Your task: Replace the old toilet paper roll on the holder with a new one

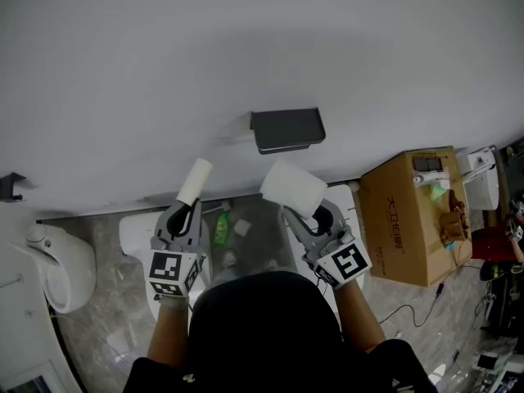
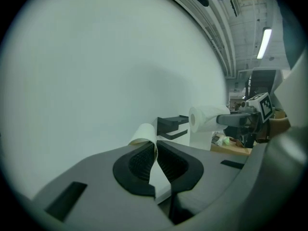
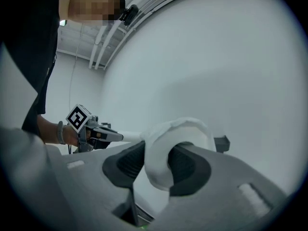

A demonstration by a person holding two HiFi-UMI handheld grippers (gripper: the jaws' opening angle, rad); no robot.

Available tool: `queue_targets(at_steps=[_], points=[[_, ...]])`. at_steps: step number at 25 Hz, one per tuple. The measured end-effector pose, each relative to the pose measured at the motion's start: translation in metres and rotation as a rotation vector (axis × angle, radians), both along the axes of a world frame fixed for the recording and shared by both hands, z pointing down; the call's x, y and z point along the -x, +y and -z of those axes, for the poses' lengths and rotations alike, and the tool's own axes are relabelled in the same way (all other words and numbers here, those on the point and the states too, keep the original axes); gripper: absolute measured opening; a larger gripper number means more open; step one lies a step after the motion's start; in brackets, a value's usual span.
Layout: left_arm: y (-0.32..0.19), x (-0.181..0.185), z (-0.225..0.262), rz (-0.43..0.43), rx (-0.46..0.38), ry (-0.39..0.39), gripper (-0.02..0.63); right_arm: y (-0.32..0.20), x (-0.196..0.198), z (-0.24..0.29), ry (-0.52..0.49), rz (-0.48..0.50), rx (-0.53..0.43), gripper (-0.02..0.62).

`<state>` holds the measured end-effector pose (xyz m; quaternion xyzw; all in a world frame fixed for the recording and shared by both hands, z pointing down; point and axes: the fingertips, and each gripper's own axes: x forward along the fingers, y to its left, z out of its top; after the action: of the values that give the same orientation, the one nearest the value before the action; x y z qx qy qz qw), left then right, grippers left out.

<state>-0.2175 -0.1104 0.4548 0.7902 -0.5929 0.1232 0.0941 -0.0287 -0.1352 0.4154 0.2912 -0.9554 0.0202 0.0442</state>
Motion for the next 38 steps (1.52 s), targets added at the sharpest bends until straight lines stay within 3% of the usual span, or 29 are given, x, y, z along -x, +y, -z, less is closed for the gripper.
queue_targets(at_steps=[13,19,26,38], points=[[0.029,0.018,-0.019,0.087,0.052,0.006,0.029,0.000,0.034,-0.006,0.016,0.144,0.014,0.141],[0.035,0.018,-0.023,0.115,0.063,0.011,0.029,-0.022,0.034,0.019,0.035,0.226,-0.043,0.141],[0.033,0.021,-0.020,0.145,0.074,0.001,0.029,-0.077,0.032,0.043,0.127,0.305,-0.157,0.141],[0.022,0.023,-0.016,0.218,0.070,-0.005,0.029,-0.145,0.036,0.019,0.220,0.436,-0.023,0.143]])
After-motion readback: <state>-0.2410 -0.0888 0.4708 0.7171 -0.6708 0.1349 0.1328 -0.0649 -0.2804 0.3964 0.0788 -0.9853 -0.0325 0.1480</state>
